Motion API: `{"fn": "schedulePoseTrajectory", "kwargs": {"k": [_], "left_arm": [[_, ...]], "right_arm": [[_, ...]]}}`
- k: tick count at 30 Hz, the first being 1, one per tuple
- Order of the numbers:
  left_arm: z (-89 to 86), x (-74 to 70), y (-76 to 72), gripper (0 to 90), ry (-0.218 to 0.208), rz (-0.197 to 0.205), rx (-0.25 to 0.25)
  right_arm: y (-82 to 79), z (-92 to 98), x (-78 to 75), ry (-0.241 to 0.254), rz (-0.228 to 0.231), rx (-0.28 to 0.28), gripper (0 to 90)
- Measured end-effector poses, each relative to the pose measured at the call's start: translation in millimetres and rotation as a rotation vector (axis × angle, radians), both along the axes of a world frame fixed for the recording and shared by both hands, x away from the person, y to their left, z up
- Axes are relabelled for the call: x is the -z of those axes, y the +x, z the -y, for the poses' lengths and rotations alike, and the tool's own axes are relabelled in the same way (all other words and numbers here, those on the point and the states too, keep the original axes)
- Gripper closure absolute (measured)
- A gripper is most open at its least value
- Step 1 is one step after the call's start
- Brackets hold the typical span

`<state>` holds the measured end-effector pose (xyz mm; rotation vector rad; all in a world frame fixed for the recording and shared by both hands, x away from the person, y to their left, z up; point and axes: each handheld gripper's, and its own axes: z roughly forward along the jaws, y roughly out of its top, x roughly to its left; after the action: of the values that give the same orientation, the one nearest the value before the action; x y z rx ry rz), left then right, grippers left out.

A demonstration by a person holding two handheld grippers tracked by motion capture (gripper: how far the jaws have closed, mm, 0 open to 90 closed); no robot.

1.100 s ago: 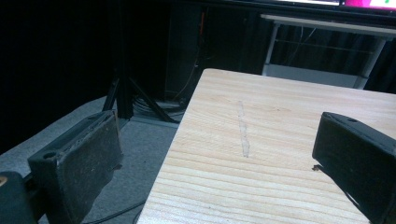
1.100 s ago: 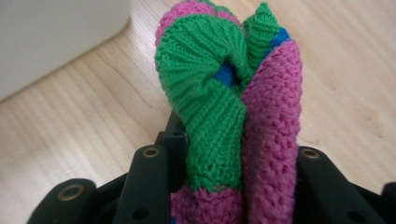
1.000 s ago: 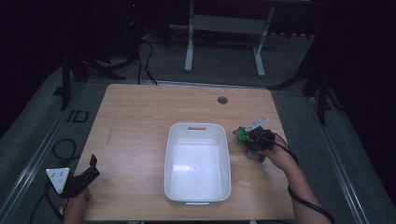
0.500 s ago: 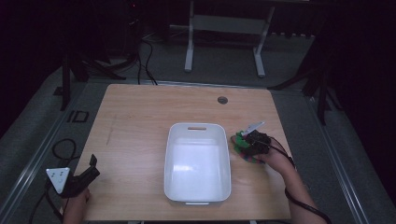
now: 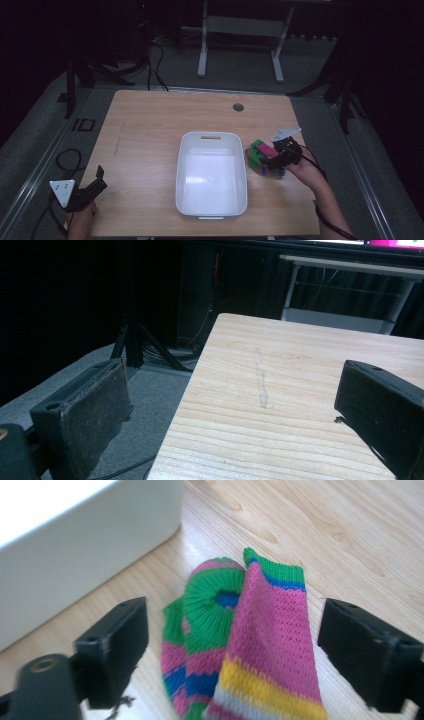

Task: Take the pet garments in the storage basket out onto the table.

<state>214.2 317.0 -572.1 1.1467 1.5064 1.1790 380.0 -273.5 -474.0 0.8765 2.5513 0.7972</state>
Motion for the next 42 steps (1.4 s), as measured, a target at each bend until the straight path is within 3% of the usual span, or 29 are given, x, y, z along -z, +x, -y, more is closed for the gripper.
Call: {"fn": "schedulePoseTrajectory", "kwargs": {"k": [6, 13, 22, 29, 31, 34, 38, 42], "left_arm": [[0.0, 0.0, 0.0, 1.9, -0.002, -0.001, -0.003], [-0.1, 0.0, -0.3, 1.8, -0.001, 0.001, -0.004], [0.0, 0.0, -0.2, 1.8, -0.002, 0.0, -0.004], [-0.1, 0.0, -0.2, 1.9, -0.002, 0.001, -0.003], [0.0, 0.0, -0.2, 1.8, -0.002, 0.001, -0.002], [0.0, 0.1, -0.2, 1.8, -0.001, 0.003, -0.001], [0.1, 0.1, -0.3, 1.8, -0.001, 0.004, -0.001], [0.3, 0.1, -0.3, 1.9, 0.002, 0.005, -0.002]], "right_arm": [[-14.1, 17.9, -9.3, 0.087, 0.037, 0.051, 13.2], [-30.9, 43.8, -8.6, 0.1, 0.105, 0.1, 13.1], [-57.1, 76.0, 13.6, 0.15, 0.149, 0.211, 13.0], [-72.4, 88.1, 31.6, 0.19, 0.201, 0.316, 12.9], [-75.8, 90.6, 35.3, 0.199, 0.216, 0.329, 13.0], [-81.8, 94.1, 41.8, 0.173, 0.237, 0.348, 13.0], [-92.7, 99.2, 51.8, 0.196, 0.243, 0.387, 13.0], [-104.2, 102.5, 61.1, 0.202, 0.286, 0.429, 13.0]]}}
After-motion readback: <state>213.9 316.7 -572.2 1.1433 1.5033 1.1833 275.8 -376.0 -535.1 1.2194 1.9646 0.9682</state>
